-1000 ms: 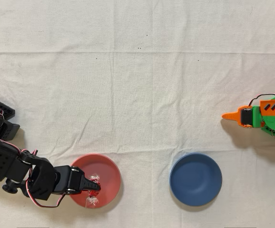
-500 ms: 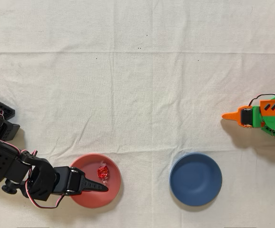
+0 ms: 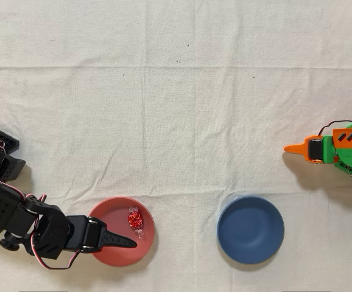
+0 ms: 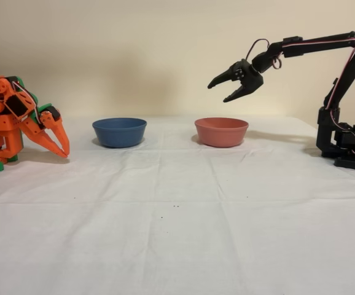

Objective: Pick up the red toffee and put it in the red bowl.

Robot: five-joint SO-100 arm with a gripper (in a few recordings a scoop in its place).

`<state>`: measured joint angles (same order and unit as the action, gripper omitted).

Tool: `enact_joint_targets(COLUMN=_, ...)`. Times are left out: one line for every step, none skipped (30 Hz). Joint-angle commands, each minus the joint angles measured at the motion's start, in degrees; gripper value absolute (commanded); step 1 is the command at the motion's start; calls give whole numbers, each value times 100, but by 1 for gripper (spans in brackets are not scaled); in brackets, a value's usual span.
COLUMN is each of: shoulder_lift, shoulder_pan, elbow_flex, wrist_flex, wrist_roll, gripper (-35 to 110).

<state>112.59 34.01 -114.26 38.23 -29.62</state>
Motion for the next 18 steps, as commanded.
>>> enact_joint_targets(shoulder_lift=712, shoulder_pan=-299, elbow_flex=325, wrist_flex=308, wrist_roll=202, gripper=28)
enact_joint_targets(shoulder_lift=817, shoulder_pan=-431, elbow_flex=325, wrist_flex=387, wrist_roll=299, gripper=28)
enact_joint_targets(shoulder_lift=940, shoulder_pan=-562, elbow_flex=325, wrist_flex=457, wrist_roll=431, gripper=27)
enact_joint_targets(shoulder_lift=1099, shoulder_pan=-686, elbow_flex=360, wrist_flex=562, wrist_roll=580, gripper=27)
enact_joint_targets(shoulder_lift=1239, shoulder_pan=-826, elbow_flex=413, wrist_flex=694, wrist_roll=773, gripper=27)
enact_joint_targets(shoulder_lift=1371, shoulder_pan=-976, elbow_flex=457, wrist_flex=835, wrist_roll=949, gripper=27)
enact_joint_targets(shoulder_lift=1521, shoulder_pan=-1134, elbow_flex=475, wrist_flex=976, wrist_roll=1134, gripper=26)
enact_joint_targets(shoulder_lift=1670, shoulder_pan=-1283, elbow_flex=475, wrist_flex=1107, wrist_roll=1301, gripper=26)
enact_joint_targets(shoulder_lift=1811, shoulder_pan=-1433, elbow_flex=466, wrist_flex=1222, wrist_roll=1450, gripper=26)
enact_joint_targets(shoulder_lift=1925, shoulder_pan=-1564, elbow_flex=422, wrist_flex=1301, wrist_roll=1573, gripper=25)
enact_joint_targets(shoulder_lift=2039, shoulder_pan=-1679, elbow_flex=325, wrist_flex=1345, wrist_roll=1652, gripper=25)
enact_joint_targets(shoulder_lift=2180, shoulder_pan=-1775, elbow_flex=185, wrist_flex=1354, wrist_roll=1705, gripper=25)
enact_joint_targets(shoulder_lift=2338, shoulder_pan=-1846, elbow_flex=18, wrist_flex=1336, wrist_roll=1731, gripper=25)
enact_joint_targets(shoulder_lift=2487, shoulder_pan=-1907, elbow_flex=-149, wrist_flex=1327, wrist_roll=1767, gripper=25)
enact_joint_targets(shoulder_lift=2619, shoulder_pan=-1969, elbow_flex=-290, wrist_flex=1345, wrist_roll=1819, gripper=25)
enact_joint_targets(shoulder_lift=2769, shoulder_pan=-2013, elbow_flex=-431, wrist_flex=1362, wrist_roll=1872, gripper=24)
enact_joint_targets(shoulder_lift=2927, shoulder_pan=-2048, elbow_flex=-571, wrist_flex=1362, wrist_roll=1951, gripper=24)
enact_joint_targets(shoulder_lift=3085, shoulder_pan=-2083, elbow_flex=-712, wrist_flex=1380, wrist_roll=2013, gripper=23)
